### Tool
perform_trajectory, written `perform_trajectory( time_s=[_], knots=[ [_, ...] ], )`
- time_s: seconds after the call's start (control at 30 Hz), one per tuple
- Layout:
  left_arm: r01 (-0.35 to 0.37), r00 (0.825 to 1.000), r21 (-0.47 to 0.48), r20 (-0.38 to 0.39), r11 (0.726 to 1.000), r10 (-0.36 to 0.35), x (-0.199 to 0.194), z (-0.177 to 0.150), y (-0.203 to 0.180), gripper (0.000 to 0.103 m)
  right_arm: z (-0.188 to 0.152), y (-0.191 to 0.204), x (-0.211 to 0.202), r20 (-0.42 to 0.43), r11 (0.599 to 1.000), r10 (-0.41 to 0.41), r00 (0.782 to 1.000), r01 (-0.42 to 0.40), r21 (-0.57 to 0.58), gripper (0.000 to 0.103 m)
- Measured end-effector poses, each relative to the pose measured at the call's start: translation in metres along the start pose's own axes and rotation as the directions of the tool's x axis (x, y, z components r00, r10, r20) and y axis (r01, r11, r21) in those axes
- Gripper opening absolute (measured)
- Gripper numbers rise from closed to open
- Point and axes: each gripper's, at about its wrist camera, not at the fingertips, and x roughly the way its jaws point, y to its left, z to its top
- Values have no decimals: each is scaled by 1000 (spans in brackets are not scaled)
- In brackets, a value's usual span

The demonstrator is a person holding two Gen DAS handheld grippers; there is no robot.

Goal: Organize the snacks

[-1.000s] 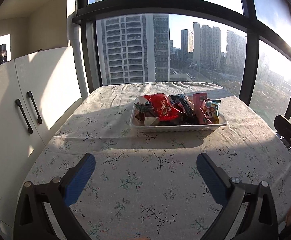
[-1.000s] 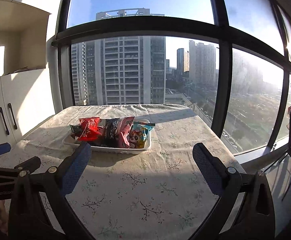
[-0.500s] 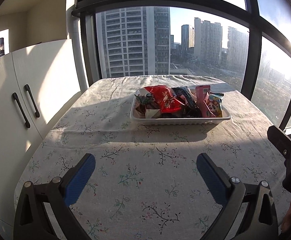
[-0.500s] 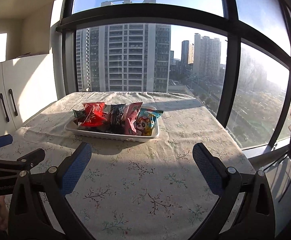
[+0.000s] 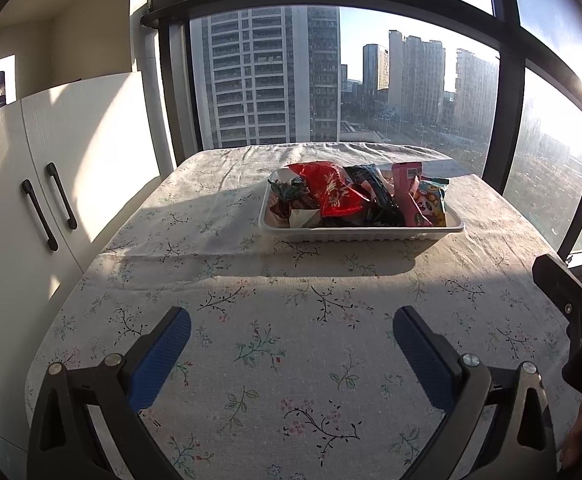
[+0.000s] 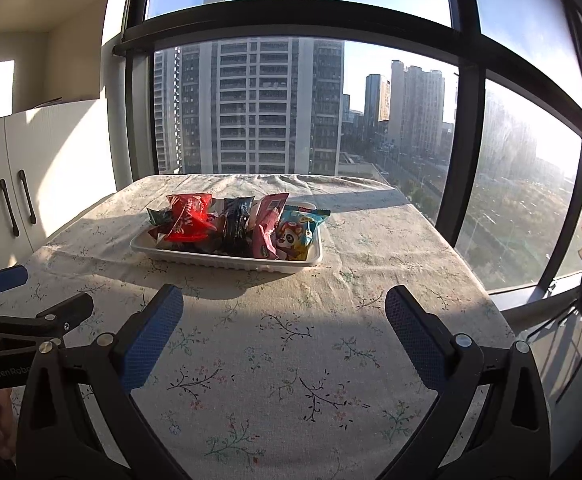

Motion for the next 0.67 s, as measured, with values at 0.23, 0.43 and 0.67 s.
perform_trajectory(
  time_s=[0.23, 0.43, 0.67],
  knots=[
    [8, 1000, 3, -11, 1000, -8, 3, -1, -2, 103, -1, -1, 4, -9, 1000, 2, 1000, -2, 3, 103],
    [11, 1000, 0, -7, 1000, -11, 3, -3, -1, 103, -2, -1, 7, -16, 1000, 5, 1000, -5, 4, 103],
    [12, 1000, 18, 22, 1000, -13, -2, -3, -3, 103, -5, -2, 11, -27, 1000, 10, 1000, -10, 8, 103]
  ],
)
